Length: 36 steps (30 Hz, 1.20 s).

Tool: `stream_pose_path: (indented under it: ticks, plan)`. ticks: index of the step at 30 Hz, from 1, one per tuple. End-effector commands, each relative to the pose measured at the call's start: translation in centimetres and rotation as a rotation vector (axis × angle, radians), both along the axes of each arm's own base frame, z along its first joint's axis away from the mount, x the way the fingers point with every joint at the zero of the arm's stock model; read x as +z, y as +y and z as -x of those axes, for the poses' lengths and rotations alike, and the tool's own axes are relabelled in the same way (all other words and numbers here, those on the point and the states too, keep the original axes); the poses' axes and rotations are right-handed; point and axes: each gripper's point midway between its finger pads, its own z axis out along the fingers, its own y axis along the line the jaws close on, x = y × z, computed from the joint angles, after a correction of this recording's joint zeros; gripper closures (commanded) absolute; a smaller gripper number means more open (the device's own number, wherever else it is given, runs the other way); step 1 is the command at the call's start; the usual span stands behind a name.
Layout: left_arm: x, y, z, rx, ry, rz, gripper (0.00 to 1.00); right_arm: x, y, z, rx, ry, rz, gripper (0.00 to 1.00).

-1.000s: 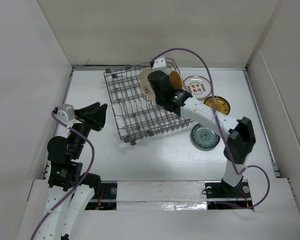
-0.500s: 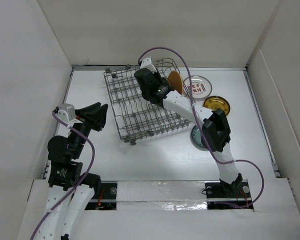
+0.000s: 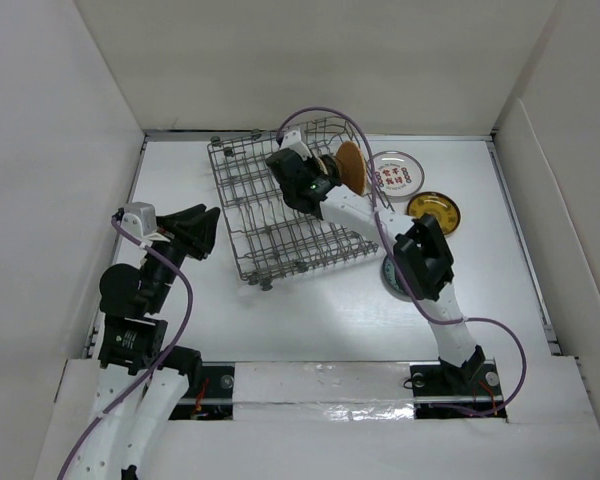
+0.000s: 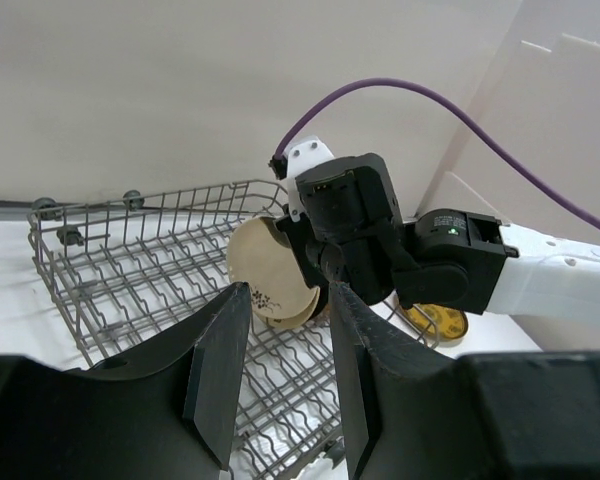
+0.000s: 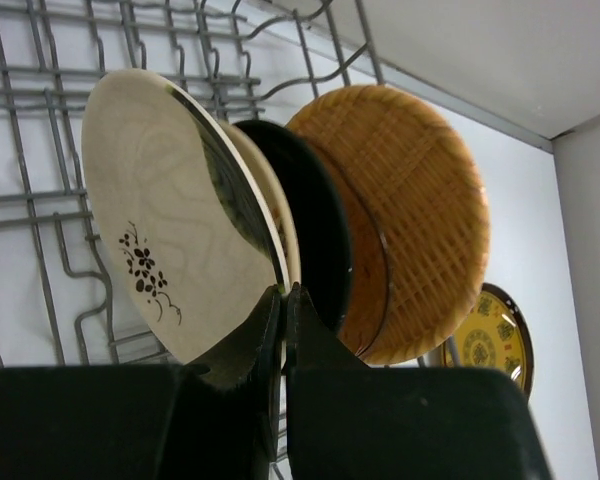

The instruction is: Load the plates into the dish rack

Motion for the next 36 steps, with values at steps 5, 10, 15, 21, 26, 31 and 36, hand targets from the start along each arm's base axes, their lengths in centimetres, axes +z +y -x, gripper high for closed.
stream_pose_path:
  ticks: [5, 10, 15, 21, 26, 31, 36]
  plan:
    - [1.1, -0.1, -0.1, -0.006, -0.029, 0.003, 0.65, -1.8, 0.9, 1.0, 0.006, 0.017, -0.07, 1.0]
    - [1.3, 0.1, 0.0, 0.0, -0.039, 0.006, 0.65, -2.1, 1.9, 2.2, 0.004, 0.006, -0.075, 0.8]
    - [1.4, 0.0, 0.2, -0.01, -0.046, 0.008, 0.65, -0.4, 2.0, 2.4, 0.022, -0.016, -0.129, 0.53]
    - [1.4, -0.1, 0.2, -0.014, -0.044, 0.009, 0.65, 4.1, 1.9, 3.5, 0.073, -0.068, -0.255, 0.53]
    - [1.2, 0.0, 0.1, -0.006, -0.037, 0.01, 0.65, 9.0, 0.9, 4.8, 0.193, -0.152, -0.52, 0.5]
    - [1.6, 0.0, 0.5, -0.014, -0.056, 0.012, 0.65, 14.2, -7.4, 7.2, 0.182, -0.325, -0.894, 0.93]
    - [2.0, -0.5, 1.0, -0.045, -0.075, 0.015, 0.69, 6.2, -22.5, 7.9, -0.172, -0.362, -0.988, 1.0]
